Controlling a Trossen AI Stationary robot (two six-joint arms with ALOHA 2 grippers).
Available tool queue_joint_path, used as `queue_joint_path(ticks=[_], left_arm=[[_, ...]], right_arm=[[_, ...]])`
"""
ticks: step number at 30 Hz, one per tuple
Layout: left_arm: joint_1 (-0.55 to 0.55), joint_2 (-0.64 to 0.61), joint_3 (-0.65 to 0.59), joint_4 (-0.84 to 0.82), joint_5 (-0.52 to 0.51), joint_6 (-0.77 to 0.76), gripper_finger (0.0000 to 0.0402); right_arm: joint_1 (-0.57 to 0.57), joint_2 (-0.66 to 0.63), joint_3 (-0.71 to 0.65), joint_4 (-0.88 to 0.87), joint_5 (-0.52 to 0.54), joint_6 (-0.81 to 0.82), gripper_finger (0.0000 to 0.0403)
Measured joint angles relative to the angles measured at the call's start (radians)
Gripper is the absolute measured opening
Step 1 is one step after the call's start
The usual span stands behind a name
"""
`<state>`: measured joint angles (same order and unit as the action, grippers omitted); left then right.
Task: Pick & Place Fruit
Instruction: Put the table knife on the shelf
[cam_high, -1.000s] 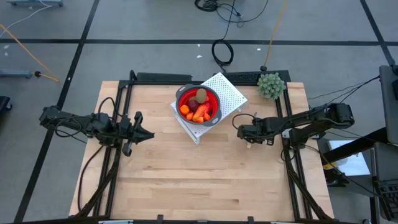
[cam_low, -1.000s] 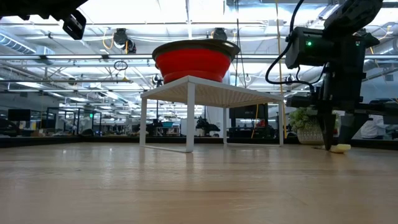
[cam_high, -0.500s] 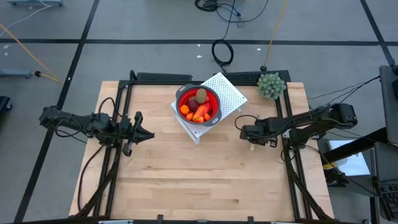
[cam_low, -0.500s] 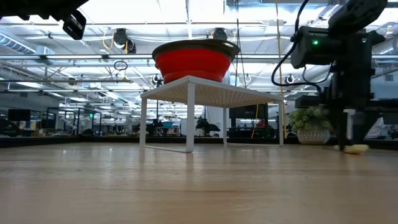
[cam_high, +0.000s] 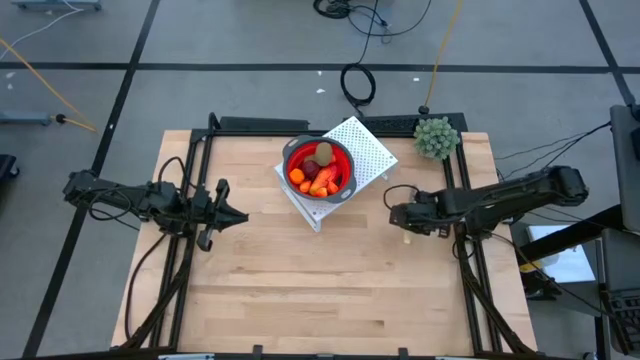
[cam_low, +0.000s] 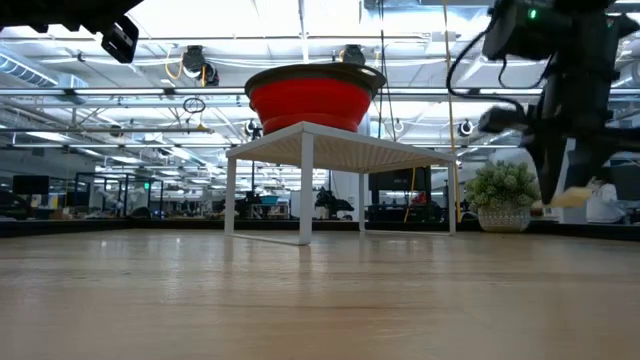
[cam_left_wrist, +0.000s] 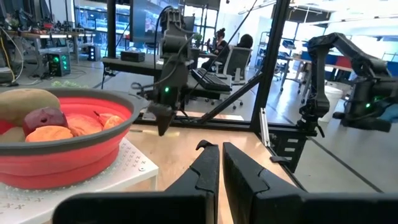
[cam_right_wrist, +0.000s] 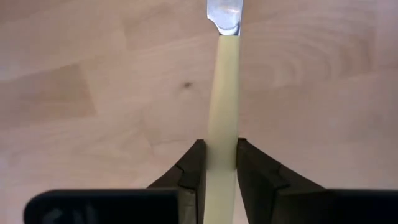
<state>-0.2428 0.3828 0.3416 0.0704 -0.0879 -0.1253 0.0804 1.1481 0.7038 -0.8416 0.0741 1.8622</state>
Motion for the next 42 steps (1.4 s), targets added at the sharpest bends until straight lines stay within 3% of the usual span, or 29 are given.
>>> queue_joint_path(ticks=[10,25,33,42], left_arm=[[0.000,0.000,0.000,0.000,0.000,0.018,0.0019],[0.000,0.000,0.000,0.000,0.000,0.037,0.0019],[0.000,0.000,0.000,0.000,0.000,0.048,0.0019],[0.000,0.000,0.000,-0.006,0.000,0.051,0.0019]], right_arm=[[0.084,-0.027,0.219,-0.246,0.058,-0.028,0.0058],[0.116,-0.027,0.442,-0.324,0.139,-0.179,0.0057],[0.039,-0.027,0.512,-0.322,0.139,-0.370,0.0057],[-0.149,-0.015,0.629,-0.318,0.087,-0.690,0.0057]])
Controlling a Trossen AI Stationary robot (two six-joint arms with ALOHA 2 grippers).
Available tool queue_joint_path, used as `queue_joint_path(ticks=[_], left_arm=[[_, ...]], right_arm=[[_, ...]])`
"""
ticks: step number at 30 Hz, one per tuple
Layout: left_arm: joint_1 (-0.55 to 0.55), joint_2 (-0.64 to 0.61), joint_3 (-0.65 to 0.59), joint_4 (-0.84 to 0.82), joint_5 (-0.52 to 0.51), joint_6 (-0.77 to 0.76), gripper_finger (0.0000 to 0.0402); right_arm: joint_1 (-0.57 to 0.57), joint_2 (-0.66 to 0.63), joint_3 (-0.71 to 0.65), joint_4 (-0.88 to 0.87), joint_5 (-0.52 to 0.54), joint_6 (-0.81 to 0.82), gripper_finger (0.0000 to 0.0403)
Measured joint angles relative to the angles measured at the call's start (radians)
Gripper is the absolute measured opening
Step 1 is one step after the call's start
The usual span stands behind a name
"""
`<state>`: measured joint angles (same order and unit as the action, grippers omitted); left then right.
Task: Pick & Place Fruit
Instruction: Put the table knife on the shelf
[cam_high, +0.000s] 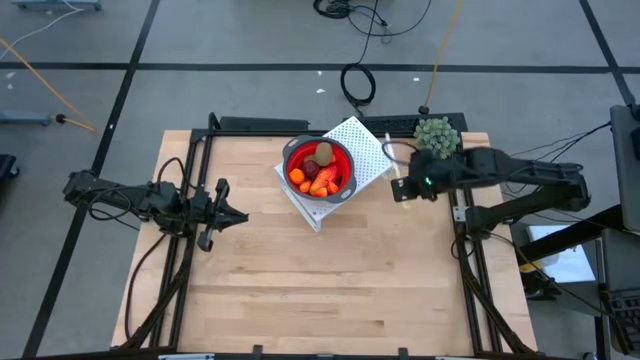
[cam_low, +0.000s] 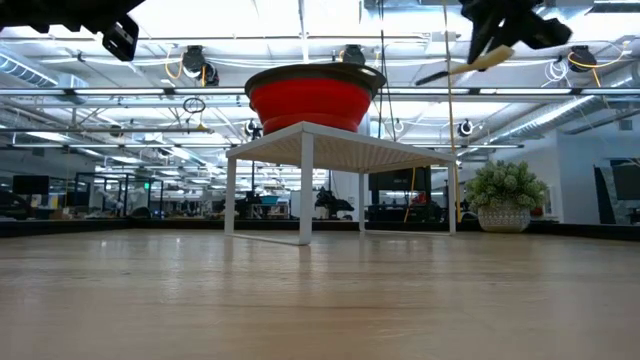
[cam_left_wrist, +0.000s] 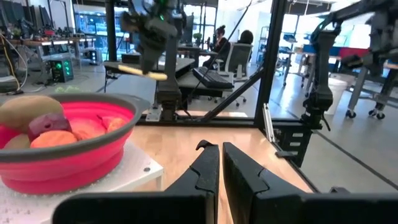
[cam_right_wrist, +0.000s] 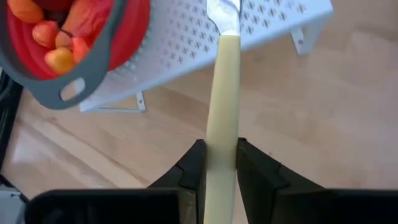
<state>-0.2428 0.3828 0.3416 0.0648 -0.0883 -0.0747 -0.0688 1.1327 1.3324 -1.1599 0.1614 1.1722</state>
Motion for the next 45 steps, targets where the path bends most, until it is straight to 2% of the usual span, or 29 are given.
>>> queue_joint_path(ticks=[14,23,29,45], left_arm=[[0.000,0.001,0.000,-0.035,-0.015,-0.012,0.0019],[0.000,0.001,0.000,-0.039,-0.026,-0.008,0.0019],[0.000,0.000,0.000,-0.034,-0.026,-0.008,0.0019],[0.000,0.000,0.000,-0.003,-0.027,-0.010,0.0019]], right_arm=[[-0.298,0.194,0.207,-0.013,-0.189,-0.492,0.0057],[-0.400,0.365,0.381,-0.175,-0.190,-0.697,0.0057],[-0.426,0.459,0.440,-0.174,-0.189,-0.751,0.0057],[-0.436,0.634,0.440,-0.108,-0.185,-0.836,0.0057]])
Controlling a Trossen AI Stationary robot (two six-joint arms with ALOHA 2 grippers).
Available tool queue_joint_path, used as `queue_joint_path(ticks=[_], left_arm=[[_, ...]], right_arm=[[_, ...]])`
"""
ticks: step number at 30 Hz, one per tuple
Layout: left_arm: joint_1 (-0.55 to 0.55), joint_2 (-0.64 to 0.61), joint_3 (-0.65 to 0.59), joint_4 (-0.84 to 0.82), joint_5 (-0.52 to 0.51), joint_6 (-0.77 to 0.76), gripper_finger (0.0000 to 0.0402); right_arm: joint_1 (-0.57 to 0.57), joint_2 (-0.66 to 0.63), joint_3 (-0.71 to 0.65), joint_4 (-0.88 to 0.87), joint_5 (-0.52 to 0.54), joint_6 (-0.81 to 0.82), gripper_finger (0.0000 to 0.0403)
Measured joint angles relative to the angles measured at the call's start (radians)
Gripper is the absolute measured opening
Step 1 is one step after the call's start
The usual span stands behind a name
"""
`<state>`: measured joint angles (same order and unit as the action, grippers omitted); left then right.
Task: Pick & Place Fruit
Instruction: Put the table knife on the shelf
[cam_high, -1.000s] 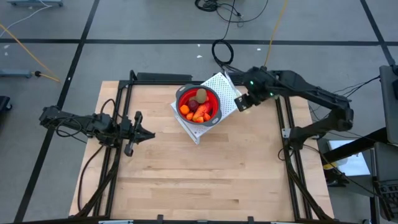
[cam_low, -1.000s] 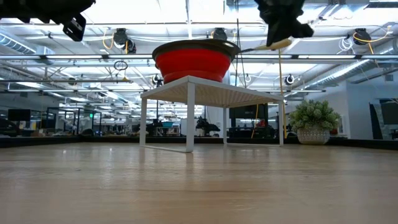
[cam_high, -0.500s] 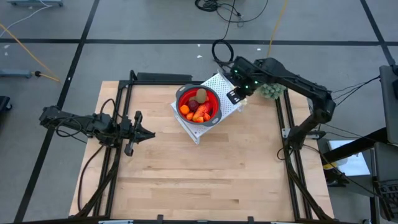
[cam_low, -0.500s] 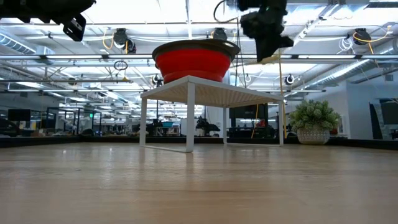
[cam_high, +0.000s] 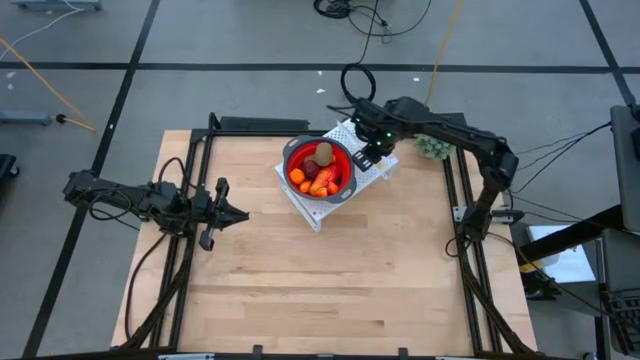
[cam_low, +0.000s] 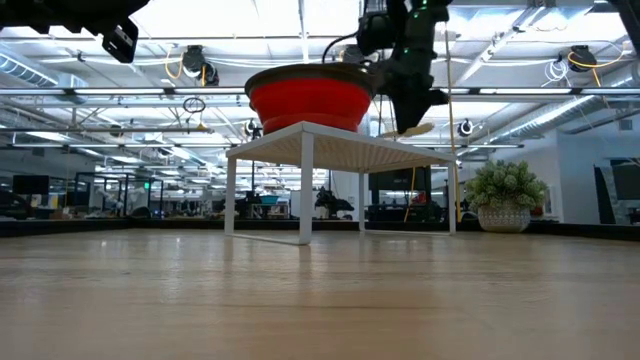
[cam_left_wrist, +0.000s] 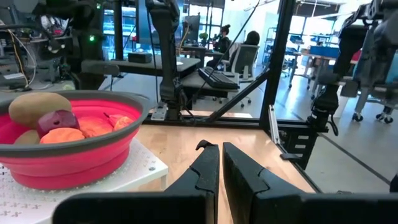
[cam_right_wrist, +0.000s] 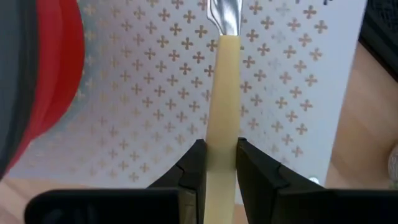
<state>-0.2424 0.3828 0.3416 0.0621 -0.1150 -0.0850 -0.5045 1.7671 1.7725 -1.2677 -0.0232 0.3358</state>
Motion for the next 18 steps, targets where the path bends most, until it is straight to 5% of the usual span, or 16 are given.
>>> queue_joint_path(ticks=[18], left_arm=[[0.000,0.000,0.000,0.003,0.000,-0.023,0.0019]], right_arm=[[0.000,0.047,-0.001,-0.012,0.025,-0.036,0.0057]])
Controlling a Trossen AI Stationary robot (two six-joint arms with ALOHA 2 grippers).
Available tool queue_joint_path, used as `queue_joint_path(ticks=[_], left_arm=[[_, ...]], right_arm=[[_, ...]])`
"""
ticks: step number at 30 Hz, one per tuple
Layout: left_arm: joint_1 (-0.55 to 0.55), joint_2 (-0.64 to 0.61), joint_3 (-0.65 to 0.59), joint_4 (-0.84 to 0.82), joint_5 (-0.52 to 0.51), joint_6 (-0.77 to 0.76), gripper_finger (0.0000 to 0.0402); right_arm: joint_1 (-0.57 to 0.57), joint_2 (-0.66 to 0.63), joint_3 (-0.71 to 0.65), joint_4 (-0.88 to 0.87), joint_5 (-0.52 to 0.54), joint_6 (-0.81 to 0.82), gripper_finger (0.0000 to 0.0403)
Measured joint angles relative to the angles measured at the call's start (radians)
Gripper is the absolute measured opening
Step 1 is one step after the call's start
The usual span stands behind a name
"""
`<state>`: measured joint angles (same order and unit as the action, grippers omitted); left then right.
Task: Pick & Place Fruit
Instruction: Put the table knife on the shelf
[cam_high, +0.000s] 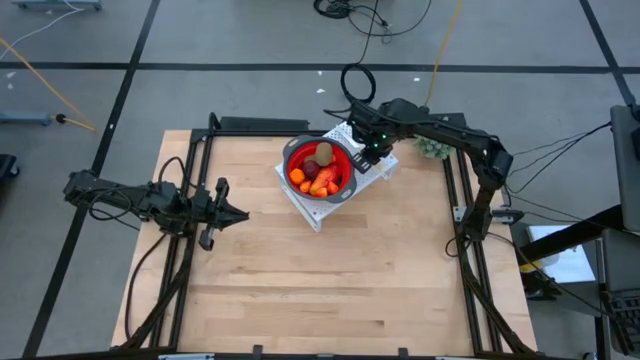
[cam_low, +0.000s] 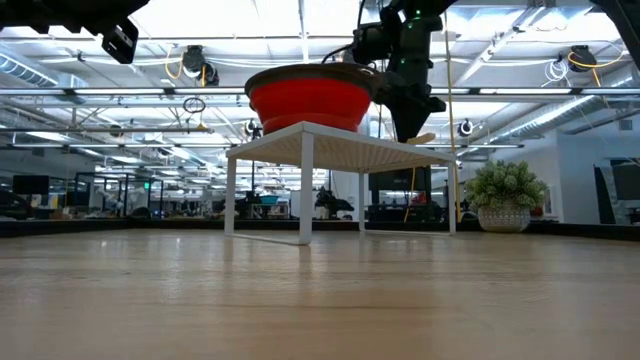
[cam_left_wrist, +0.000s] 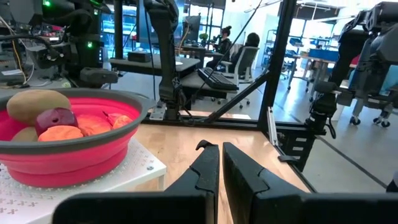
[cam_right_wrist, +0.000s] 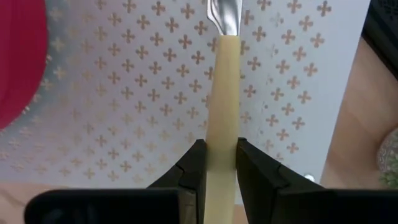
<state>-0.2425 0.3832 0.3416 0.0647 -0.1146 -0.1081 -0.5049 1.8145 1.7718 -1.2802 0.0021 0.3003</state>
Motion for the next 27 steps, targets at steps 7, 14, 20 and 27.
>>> queue_joint_path(ticks=[7,14,20,27], left_arm=[[0.000,0.000,0.000,0.000,0.000,-0.001,0.0019],[0.000,0.000,0.000,0.000,0.000,-0.001,0.0019],[0.000,0.000,0.000,0.000,0.000,-0.001,0.0019],[0.000,0.000,0.000,-0.001,0.000,0.000,0.0019]], right_arm=[[0.002,0.000,0.000,-0.019,-0.003,0.025,0.0057],[0.002,0.000,0.000,-0.033,-0.003,0.050,0.0057],[0.002,0.000,0.000,-0.034,-0.003,0.072,0.0063],[0.002,0.000,0.000,-0.030,0.000,0.099,0.0063]])
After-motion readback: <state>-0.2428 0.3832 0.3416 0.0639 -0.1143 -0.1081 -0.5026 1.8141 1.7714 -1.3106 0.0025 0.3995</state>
